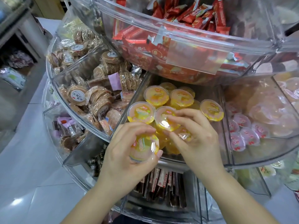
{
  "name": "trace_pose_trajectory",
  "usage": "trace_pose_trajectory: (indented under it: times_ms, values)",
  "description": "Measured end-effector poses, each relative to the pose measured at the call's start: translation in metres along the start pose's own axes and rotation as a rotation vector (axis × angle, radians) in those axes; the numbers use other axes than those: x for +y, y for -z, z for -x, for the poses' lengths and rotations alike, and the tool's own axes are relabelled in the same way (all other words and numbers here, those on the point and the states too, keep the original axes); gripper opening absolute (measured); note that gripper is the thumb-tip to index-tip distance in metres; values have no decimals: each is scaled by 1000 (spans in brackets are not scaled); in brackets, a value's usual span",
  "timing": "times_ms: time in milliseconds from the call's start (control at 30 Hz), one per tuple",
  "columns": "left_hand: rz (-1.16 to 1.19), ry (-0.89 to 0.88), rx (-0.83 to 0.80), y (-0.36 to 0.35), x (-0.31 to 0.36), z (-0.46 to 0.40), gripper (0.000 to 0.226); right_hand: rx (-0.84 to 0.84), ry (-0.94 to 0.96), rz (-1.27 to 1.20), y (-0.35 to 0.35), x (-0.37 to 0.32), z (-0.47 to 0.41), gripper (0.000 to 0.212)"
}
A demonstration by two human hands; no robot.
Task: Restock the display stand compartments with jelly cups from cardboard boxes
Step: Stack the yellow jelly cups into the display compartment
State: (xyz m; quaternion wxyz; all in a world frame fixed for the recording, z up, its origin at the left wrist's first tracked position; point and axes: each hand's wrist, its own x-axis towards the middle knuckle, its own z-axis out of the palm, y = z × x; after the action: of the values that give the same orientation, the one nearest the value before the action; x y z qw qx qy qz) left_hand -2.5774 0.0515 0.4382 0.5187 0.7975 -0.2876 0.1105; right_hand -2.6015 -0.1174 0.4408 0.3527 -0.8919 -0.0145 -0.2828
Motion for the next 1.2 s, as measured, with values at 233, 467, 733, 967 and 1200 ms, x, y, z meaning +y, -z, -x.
trace_pose_trajectory:
  times_ms: [233,467,733,967,1200]
  values:
    - [3,-33,-30,0,5,-4,35,-62,31,92,5,-5,1,43]
    - [28,-83,-77,-5,30,-22,48,-145,-107,-356,41,-18,8,28]
    - [85,-70,-144,-31,51,-33,73,-343,-274,-537,64,-17,14,74]
    - [31,-145,-237,-35,48,-35,73,-242,-367,-512,72,-9,24,66]
    - [-286,-226,-206,-15,25,-50,30,-76,-431,-153,70,2,15,44]
